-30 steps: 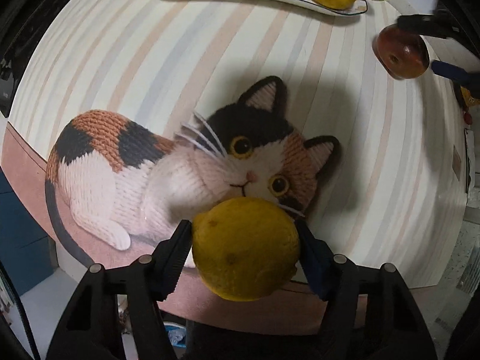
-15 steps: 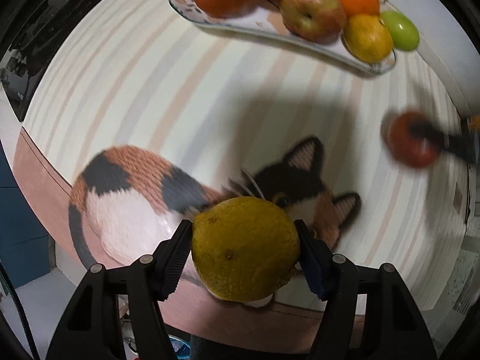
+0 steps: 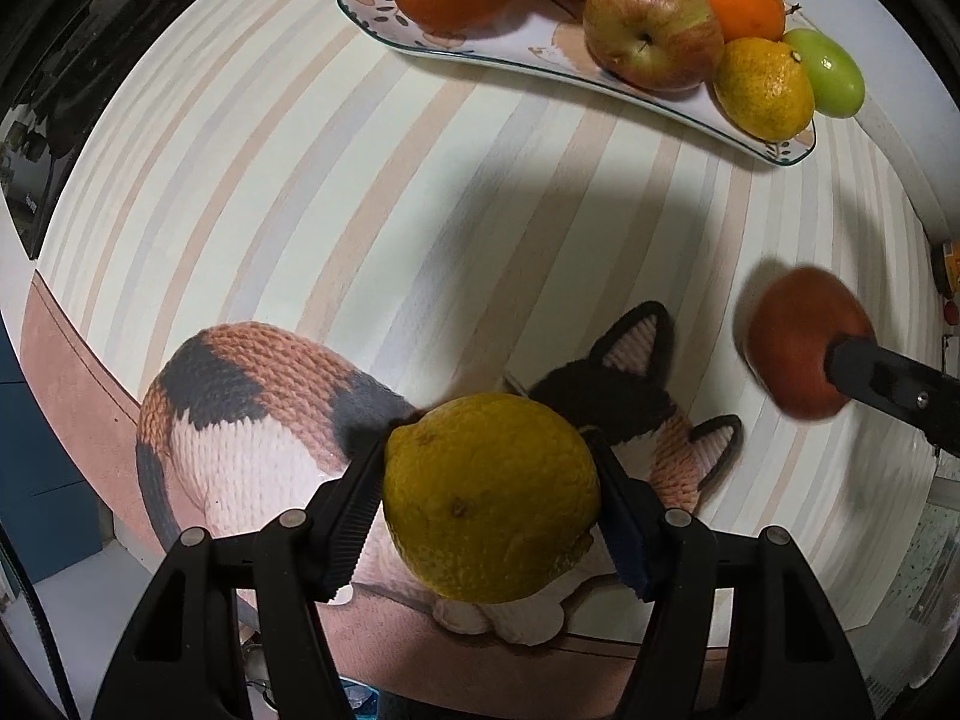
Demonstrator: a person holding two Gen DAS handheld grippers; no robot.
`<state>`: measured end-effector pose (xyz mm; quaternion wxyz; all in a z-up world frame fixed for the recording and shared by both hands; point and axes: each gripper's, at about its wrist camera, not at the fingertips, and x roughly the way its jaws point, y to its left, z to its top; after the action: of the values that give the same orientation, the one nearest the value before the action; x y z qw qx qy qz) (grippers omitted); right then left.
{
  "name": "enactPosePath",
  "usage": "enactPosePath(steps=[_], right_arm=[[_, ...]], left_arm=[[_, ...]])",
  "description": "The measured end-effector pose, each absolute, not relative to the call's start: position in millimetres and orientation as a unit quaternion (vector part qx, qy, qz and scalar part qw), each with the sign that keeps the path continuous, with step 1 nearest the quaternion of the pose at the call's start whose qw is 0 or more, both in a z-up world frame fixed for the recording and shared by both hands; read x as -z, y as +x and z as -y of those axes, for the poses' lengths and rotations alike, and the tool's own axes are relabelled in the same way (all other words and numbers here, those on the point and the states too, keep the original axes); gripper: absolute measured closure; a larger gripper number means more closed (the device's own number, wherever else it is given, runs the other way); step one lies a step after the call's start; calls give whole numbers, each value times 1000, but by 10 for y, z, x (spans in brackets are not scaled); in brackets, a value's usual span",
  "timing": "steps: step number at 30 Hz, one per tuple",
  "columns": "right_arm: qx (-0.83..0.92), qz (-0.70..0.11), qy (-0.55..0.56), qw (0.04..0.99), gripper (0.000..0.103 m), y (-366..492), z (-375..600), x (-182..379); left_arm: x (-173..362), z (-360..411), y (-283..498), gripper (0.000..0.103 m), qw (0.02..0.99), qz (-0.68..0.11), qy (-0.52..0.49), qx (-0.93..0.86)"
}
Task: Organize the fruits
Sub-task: 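Grasp the large yellow citrus with the left tool while the right tool grasps the dark red apple, then carry both fruits onto the floral plate and open both tools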
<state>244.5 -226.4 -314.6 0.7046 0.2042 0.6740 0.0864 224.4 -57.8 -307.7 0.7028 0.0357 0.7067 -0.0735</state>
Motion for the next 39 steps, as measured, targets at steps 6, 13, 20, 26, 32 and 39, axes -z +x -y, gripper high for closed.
enactPosePath(steps=[6,13,20,26,32,39], right_arm=[[-78,-667,204,712,35,2506,2223,3194],[-51,-641,214,735,34,2615,2282,3161],[-43,-645,177,742,34,2691,2196,3164],[-50,-653,166,737,34,2646,2158,3156],[-54,-671,180,718,33,2674,2236,3177],[-58,-681,134,717,34,2711,2082,3149]], left_arm=[[3112,510,2288,38,702,-708,30,74],[3136,393,2336,38,701,-709,21,70],[3149,396,2382,38,700,-710,16,71],[3137,374,2423,38,699,-712,10,72],[3119,375,2443,38,696,-714,10,77],[2963,333,2604,38,698,-711,-6,85]])
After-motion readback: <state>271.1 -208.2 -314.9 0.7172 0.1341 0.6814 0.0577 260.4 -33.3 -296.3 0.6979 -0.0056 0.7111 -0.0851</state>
